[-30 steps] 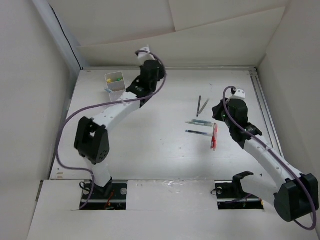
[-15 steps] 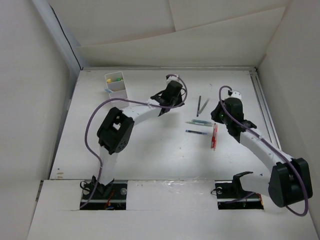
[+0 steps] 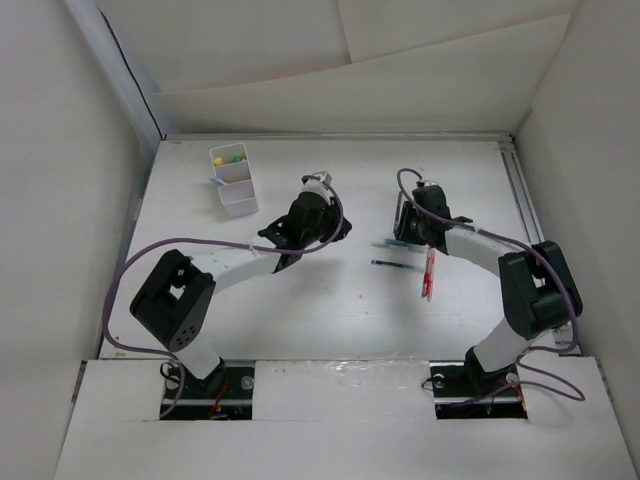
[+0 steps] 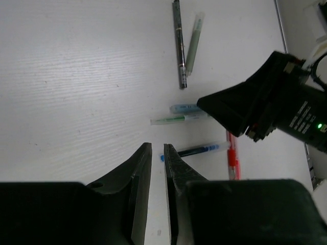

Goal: Sort the stationery into containers
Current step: Pick up the pen from the center of the board.

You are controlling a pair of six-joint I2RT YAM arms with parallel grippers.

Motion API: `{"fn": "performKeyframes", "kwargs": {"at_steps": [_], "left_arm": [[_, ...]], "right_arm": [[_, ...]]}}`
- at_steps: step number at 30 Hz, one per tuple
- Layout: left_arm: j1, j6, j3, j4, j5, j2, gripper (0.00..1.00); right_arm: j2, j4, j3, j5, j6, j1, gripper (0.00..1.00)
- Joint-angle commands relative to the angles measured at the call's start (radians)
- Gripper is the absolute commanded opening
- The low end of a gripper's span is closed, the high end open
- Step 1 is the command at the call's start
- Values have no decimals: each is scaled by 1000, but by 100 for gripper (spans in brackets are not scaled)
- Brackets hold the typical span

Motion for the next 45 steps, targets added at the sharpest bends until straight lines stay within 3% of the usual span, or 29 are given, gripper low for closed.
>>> {"fn": "performKeyframes", "kwargs": {"at_steps": [1,6,15,34,45], "left_arm": [[-2,17,-49,63,64,-48,13],[-2,28,-75,87,113,-60,14],[-2,28,-84,97,202,-82,14],[-2,28,-102,97,201,-140,17],[32,19,-130,107,221,-169,17]], "right_arm": [[14,-8,94,37,-15,21,40],[69,-40,141,87,-4,21,40],[149,-86,212,147,17,41,28],[231,-95,272,182,37,79,29],[259,-95,272,192,56,88,19]]}}
